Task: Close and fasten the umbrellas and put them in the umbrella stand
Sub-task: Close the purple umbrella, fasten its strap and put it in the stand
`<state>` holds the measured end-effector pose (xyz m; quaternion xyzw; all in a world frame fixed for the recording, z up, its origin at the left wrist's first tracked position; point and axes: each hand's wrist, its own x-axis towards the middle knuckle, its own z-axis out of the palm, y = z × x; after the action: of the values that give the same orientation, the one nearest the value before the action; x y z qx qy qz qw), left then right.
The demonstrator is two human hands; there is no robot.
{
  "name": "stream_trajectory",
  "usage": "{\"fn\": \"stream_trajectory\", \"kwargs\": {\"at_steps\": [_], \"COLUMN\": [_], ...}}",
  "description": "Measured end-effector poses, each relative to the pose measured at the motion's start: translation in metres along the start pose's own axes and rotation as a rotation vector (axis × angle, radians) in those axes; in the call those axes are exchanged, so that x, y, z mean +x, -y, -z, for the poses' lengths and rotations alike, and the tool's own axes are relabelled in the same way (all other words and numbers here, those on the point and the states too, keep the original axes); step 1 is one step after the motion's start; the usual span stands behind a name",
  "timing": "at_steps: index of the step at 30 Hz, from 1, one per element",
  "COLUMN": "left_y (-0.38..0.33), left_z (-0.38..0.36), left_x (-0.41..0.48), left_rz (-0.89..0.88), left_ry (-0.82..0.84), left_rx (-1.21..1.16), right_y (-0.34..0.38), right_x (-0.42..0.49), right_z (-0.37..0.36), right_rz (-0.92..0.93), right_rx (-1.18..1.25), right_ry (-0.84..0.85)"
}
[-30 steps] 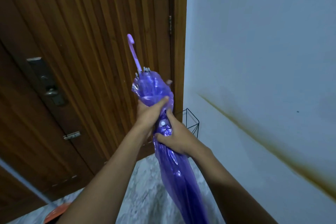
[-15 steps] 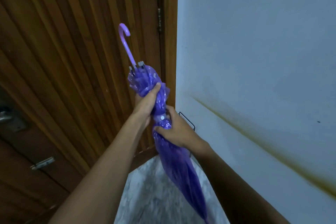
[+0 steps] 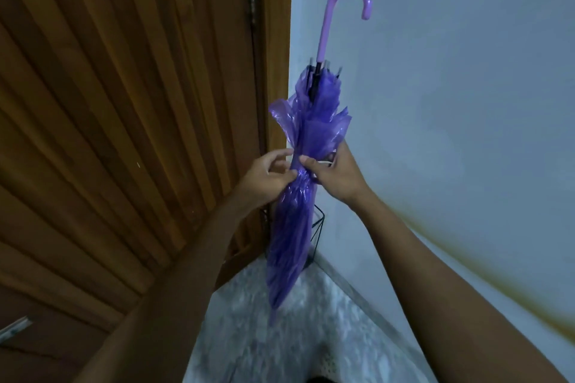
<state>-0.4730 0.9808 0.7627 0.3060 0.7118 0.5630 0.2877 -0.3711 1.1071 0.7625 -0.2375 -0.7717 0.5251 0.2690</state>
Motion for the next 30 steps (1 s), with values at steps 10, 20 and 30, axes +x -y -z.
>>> {"fn": "stream_trajectory", "kwargs": {"at_steps": [10,20,30], "left_y": [0.066,0.153,0.343], "left_z": [-0.029,-0.035,-0.077], "left_x": [0.169,0.275,0.309], "left_rz": [0.017,0.033,0.109], "left_ry": [-0.113,-0.155,-0.151], "left_rx": [-0.007,0.012,0.224], "right_y": [-0.088,-0.186,-0.367], "right_x": [0.151,0.233,0.221], "right_z": [-0.004,-0.039,-0.092], "right_rz": [0.117,0.114,-0.018], "right_rx": [0.008,0.087,0.022], "right_ry": [-0.031,-0.042,0.012]}}
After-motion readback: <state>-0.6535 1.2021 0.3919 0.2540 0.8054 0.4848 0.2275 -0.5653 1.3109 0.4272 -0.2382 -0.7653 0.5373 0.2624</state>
